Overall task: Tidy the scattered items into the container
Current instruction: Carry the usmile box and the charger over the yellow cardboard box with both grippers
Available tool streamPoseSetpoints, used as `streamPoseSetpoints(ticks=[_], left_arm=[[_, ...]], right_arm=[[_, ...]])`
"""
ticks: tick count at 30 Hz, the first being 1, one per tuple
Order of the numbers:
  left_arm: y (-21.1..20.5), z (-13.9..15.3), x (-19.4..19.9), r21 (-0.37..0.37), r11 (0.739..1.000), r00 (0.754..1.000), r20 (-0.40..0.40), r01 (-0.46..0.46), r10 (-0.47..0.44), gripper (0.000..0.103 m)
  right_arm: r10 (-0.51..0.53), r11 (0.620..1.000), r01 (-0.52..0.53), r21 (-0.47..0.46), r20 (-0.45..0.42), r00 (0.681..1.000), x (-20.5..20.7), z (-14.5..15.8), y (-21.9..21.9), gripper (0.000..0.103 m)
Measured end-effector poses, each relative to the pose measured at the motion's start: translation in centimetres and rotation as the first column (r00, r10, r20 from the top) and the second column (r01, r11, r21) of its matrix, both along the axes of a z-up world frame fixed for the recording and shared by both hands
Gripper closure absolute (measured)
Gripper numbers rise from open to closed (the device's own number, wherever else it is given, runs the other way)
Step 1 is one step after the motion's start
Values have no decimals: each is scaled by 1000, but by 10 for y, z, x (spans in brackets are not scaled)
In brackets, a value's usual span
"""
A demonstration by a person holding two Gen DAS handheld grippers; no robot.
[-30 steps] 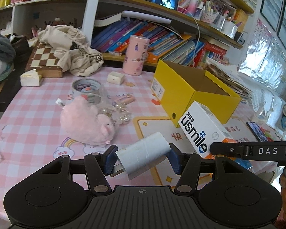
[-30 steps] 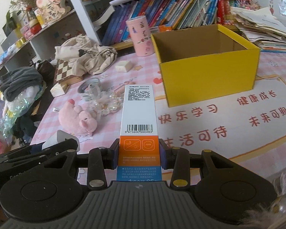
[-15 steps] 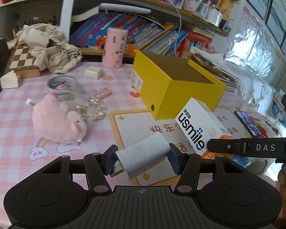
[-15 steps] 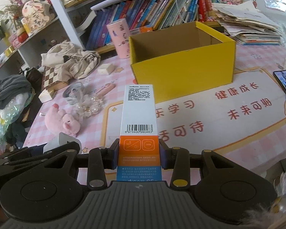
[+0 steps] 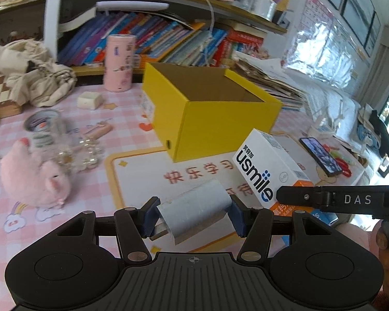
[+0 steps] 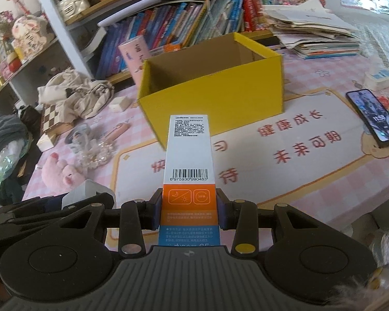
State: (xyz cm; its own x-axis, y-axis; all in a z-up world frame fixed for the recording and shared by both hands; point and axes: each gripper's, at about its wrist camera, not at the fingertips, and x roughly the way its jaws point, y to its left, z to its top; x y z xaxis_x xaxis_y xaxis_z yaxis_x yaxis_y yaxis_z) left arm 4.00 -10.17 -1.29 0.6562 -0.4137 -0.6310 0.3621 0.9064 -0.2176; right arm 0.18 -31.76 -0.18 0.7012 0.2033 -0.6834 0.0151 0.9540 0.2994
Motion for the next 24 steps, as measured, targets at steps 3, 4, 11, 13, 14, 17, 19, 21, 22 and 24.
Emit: streamPoseSetpoints(ticks=[3,4,11,13,14,17,19,21,22,24], left_arm=[[-11,-1,4,5,1000,1000,-1,20,-20,47],[-15,-1,5,7,1000,1000,-1,26,-26,47],[-39,0,16,9,999,999,1,44,-44,47],[-45,1,19,-1,999,999,3,46,-46,47],[-48,3,20,-5,999,999,7,47,-47,47],[-57,8,25,-19,999,999,21,45,-44,47],[-63,12,29,-30,999,999,31,39,-38,47],[-69,15,33,-38,999,998,44,36,-35,47],[-72,17,36,-42,998,998,50,35,-33,47],[-79,20,41,-48,998,998,62,34,-31,47]], right_arm=[[-20,1000,20,4,-3,1000,2,-1,-12,66],[-25,1000,25,4,-4,1000,2,-2,-16,66],[-26,1000,26,-2,0,1000,9,-2,-36,66],[-21,1000,21,-6,8,1000,12,1,-41,66],[-19,1000,20,-10,15,1000,13,2,-44,66],[-15,999,16,-31,44,999,18,9,-51,66],[-6,999,9,-42,64,998,22,13,-56,66],[7,998,-2,-56,87,996,27,19,-61,66],[14,998,-8,-61,96,995,29,21,-63,66],[33,997,-24,-75,118,992,35,27,-67,66]])
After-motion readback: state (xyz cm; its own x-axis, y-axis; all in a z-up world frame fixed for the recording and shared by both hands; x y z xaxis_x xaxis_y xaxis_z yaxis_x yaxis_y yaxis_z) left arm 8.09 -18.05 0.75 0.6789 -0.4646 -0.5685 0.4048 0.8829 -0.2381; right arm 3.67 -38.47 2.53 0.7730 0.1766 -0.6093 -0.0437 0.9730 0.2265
